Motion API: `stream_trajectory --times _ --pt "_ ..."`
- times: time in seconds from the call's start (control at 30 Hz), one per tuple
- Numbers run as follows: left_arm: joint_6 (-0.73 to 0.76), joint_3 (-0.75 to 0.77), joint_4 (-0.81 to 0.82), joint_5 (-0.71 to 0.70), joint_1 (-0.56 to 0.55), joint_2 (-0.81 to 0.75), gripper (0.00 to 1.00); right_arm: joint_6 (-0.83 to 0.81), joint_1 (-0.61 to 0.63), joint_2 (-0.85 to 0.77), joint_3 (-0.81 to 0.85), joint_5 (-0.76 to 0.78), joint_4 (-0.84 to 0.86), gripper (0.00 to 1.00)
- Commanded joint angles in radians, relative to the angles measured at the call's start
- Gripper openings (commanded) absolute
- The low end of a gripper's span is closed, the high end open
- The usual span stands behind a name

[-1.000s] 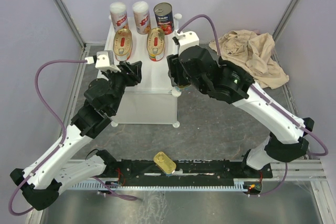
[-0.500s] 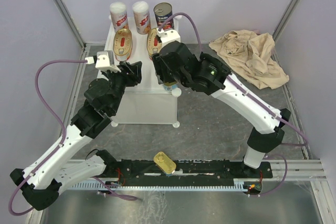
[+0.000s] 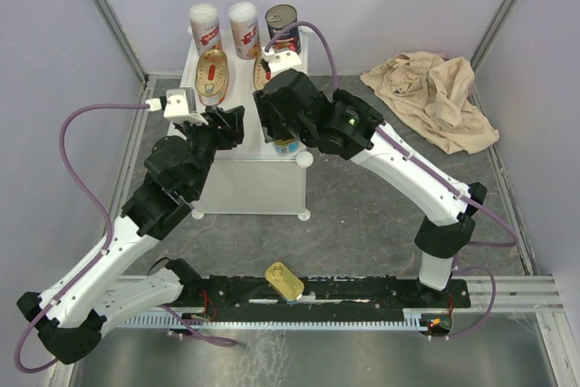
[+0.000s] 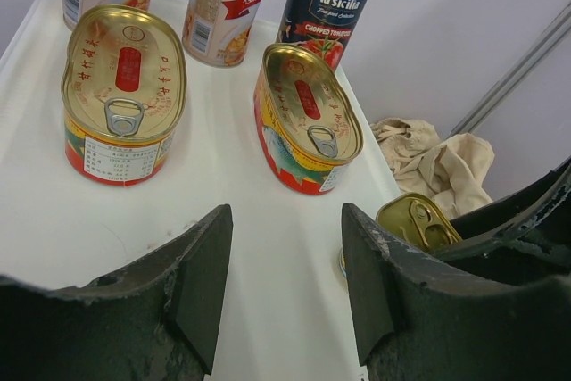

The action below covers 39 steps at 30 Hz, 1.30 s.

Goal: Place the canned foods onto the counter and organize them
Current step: Place the canned food on the counter.

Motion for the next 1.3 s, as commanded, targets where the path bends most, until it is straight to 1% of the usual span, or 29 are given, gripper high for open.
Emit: stream_trajectory --times 0.0,0.17,0.27,0.4,0.53,0.67,1.03,1.2,1.27 --pt "0.026 0.012 0.034 0.014 -0.003 -0.010 0.59 0.020 0.002 0.000 0.015 -0.001 0.059 0.45" --pt "0.020 0.008 0.034 0.013 -0.004 -0.008 0.59 0.014 0.002 -0.011 0.002 -0.007 0.079 0.66" --pt "0.016 0.009 0.035 0.014 -0.004 -0.003 0.59 0.009 0.001 -0.011 0.002 -0.008 0.080 0.77" --pt "0.010 0.012 0.036 0.017 -0.002 0.004 0.59 0.008 0.002 -0.013 -0.004 -0.010 0.082 0.85" --pt "0.010 0.014 0.034 0.017 -0.005 0.004 0.59 0.004 0.002 -0.035 -0.024 -0.007 0.103 0.85" --pt "0.011 0.016 0.031 0.007 -0.004 0.003 0.59 -0.003 0.001 -0.089 -0.075 -0.001 0.150 0.85" --pt "0.011 0.017 0.018 0.000 -0.004 0.009 0.59 -0.010 0.001 -0.217 -0.206 0.011 0.195 0.83" --pt "0.009 0.025 0.006 -0.003 -0.004 0.011 0.59 -0.014 0.003 -0.307 -0.317 0.019 0.237 0.82" --pt "0.007 0.024 0.001 -0.005 -0.003 0.013 0.59 -0.019 0.001 -0.348 -0.368 0.038 0.272 0.79"
